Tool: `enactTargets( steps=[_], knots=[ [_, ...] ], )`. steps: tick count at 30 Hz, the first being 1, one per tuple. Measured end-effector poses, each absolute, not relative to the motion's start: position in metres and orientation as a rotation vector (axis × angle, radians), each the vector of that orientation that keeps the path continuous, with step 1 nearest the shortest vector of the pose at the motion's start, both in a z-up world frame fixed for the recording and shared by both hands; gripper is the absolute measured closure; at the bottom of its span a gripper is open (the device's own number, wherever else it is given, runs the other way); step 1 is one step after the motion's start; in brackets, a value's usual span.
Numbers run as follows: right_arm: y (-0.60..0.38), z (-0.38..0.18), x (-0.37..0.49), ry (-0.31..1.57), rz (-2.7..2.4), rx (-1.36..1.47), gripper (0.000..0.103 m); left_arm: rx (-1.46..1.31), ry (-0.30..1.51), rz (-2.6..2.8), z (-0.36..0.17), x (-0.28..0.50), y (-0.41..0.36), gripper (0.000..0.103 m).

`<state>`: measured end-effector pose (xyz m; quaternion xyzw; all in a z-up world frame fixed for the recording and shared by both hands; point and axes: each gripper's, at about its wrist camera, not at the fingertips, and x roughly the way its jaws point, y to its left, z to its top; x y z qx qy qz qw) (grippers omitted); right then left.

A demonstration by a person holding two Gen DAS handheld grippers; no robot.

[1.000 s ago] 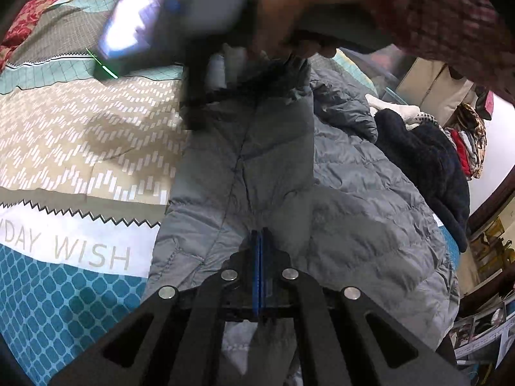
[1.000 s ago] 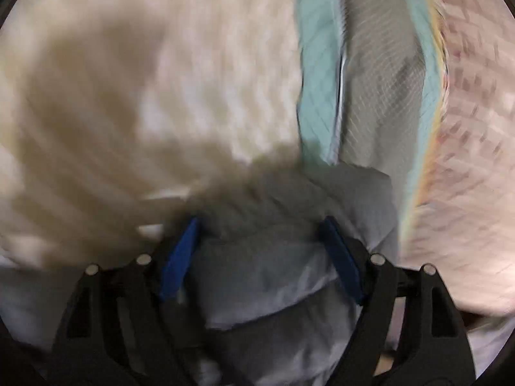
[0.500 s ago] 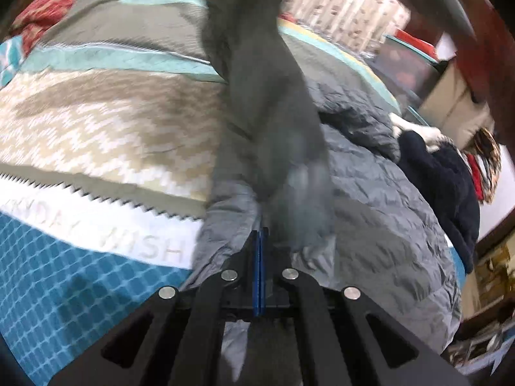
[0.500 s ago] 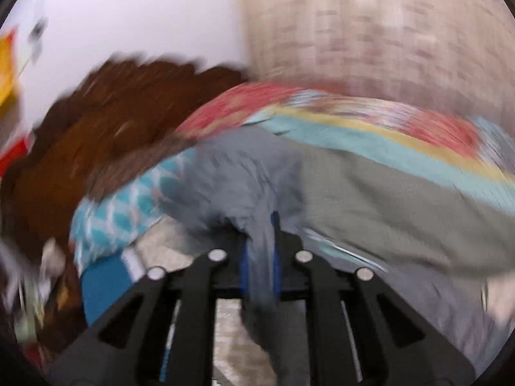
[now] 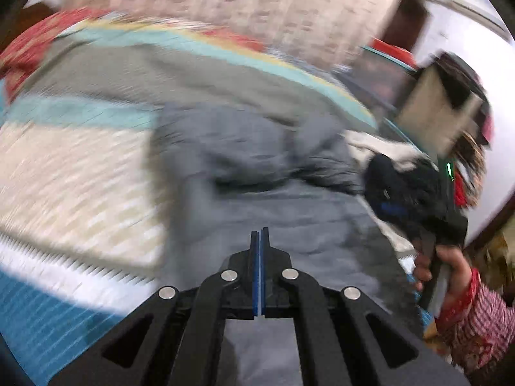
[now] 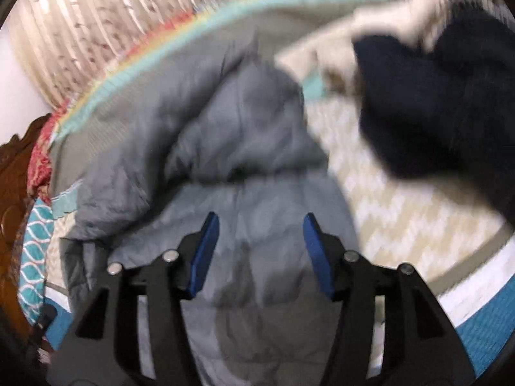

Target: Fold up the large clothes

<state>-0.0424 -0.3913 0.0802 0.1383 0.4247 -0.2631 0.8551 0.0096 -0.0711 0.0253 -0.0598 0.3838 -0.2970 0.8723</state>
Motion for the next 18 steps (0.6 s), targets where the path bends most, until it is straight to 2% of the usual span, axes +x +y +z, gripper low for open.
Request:
enactTargets(
  steps=[1,3,5,7,10,12,14,15,16,18],
  knots=[
    [-0.397,0.094,-0.036,0.863,-0.541,0.283,0.039,-0.103,0.809,-0.645,0.024,0.017,-0.087,0.079],
    [-0.402,0.121,-0.009,0.789,-0.506,0.264,0.032,-0.064,0.824,-0.633,0.012,0.038,-0.113,0.079],
    [-0.412,0.136,0.021,0.782,-0.508,0.26,0.032,-0.021,0.849,-0.575,-0.006,0.068,-0.129,0.079],
    [-0.425,0.14,0.071,0.867,-0.514,0.278,0.032,0.001,0.884,-0.497,-0.023,0.097,-0.136,0.079],
    [-0.416,0.109,0.158,1.064,-0.473,0.202,0.03,0.003,0.896,-0.395,-0.034,0.125,-0.119,0.079],
    [-0.408,0.074,0.192,1.202,-0.459,0.132,0.025,0.006,0.87,-0.333,-0.034,0.135,-0.1,0.079],
    [-0.405,0.023,0.211,1.362,-0.507,0.055,0.025,0.029,0.843,-0.263,-0.036,0.143,-0.081,0.079],
    [-0.406,0.002,0.213,1.418,-0.53,0.016,0.045,0.038,0.847,-0.209,-0.042,0.151,-0.068,0.079],
    [-0.408,-0.011,0.209,1.45,-0.539,0.017,0.088,0.024,0.874,-0.168,-0.05,0.16,-0.053,0.079],
    [-0.413,0.005,0.201,1.332,-0.51,0.138,0.098,-0.044,0.94,-0.133,-0.063,0.175,-0.026,0.079]
  ],
)
